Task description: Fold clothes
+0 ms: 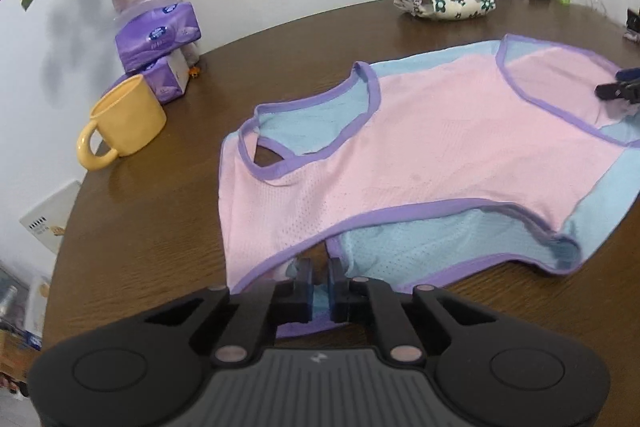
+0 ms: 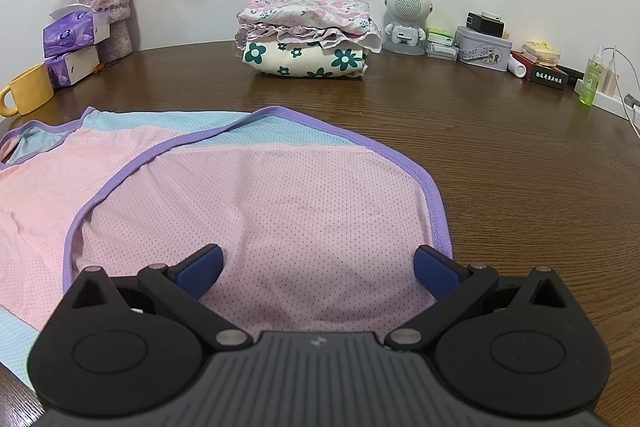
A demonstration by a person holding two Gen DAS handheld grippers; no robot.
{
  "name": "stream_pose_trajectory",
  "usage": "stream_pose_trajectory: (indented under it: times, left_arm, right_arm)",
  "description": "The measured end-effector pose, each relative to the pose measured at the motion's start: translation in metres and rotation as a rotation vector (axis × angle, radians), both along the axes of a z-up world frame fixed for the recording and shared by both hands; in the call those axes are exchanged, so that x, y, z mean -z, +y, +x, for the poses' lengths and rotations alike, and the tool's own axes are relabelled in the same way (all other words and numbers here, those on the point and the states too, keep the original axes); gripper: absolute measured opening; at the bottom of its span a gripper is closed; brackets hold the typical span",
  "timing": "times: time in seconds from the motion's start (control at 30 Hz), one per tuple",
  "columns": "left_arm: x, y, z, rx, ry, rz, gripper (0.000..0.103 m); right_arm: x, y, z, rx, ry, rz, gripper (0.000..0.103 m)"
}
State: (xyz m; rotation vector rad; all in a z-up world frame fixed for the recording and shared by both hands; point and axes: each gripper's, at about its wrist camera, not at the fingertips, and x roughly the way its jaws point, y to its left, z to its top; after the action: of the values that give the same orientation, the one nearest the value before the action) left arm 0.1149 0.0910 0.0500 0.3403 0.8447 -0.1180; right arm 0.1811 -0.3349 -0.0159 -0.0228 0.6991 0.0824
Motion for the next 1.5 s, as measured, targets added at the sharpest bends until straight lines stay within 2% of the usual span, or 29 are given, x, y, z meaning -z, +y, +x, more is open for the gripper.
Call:
stream_pose_trajectory:
  times: [0.1, 0.23, 0.3, 0.43, 0.6, 0.83, 1.0, 1.1, 1.2, 1.23, 1.3, 1.37, 1.43, 1.5]
  left_arm:
    - [0.003, 0.002, 0.004, -0.036, 0.0, 0.009, 0.006]
    - [-0.006, 0.014, 0.001, -0.022, 0.017, -0.125, 0.008]
    - [-0.009, 0.013, -0.003, 0.002, 0.018, -0.151, 0.008]
    - [0.0, 0.001, 0.001, 0.014, 0.028, -0.069, 0.007]
    - [0.005, -0.004, 0.006, -0.037, -0.009, 0.01, 0.008]
    - [-0.006, 0.005, -0.01, -0.051, -0.027, -0.057, 0.01]
    - [0.004, 0.0, -0.006, -0.05, -0.013, -0.005, 0.008]
    - [0.004, 0.003, -0.001, -0.094, -0.021, -0.014, 0.01]
    - [0.001, 0.011, -0.005, -0.123, -0.019, -0.069, 0.01]
    - [-0.001, 0.015, -0.009, -0.127, -0.024, -0.102, 0.013]
    - [-0.008, 0.022, -0.018, -0.141, -0.046, -0.179, 0.038]
    - [-0.014, 0.029, -0.028, -0.166, -0.079, -0.233, 0.055]
    - [-0.018, 0.033, -0.036, -0.189, -0.121, -0.261, 0.057]
    - [-0.021, 0.035, -0.041, -0.209, -0.16, -0.283, 0.071]
  right_arm:
    - [0.0, 0.0, 0.0, 0.0, -0.001, 0.0, 0.102]
    - [0.0, 0.0, 0.0, 0.003, -0.003, 0.001, 0.102]
    - [0.0, 0.0, 0.0, 0.005, -0.004, 0.001, 0.102]
    - [0.0, 0.0, -0.001, 0.005, -0.004, 0.002, 0.102]
    - [0.0, 0.0, -0.001, 0.004, -0.005, 0.002, 0.102]
    - [0.0, 0.0, -0.001, 0.003, -0.005, 0.002, 0.102]
    - [0.0, 0.001, -0.001, 0.003, -0.005, 0.002, 0.102]
    - [0.0, 0.001, -0.001, 0.003, -0.005, 0.002, 0.102]
    - [-0.001, 0.001, -0.001, 0.002, -0.005, 0.002, 0.102]
    - [-0.001, 0.001, -0.001, 0.002, -0.005, 0.002, 0.102]
    - [-0.001, 0.002, -0.001, 0.002, -0.005, 0.002, 0.102]
    - [-0.001, 0.002, -0.001, 0.002, -0.005, 0.002, 0.102]
    - [-0.001, 0.002, -0.001, 0.002, -0.005, 0.002, 0.102]
    - [-0.001, 0.002, -0.002, 0.002, -0.005, 0.002, 0.102]
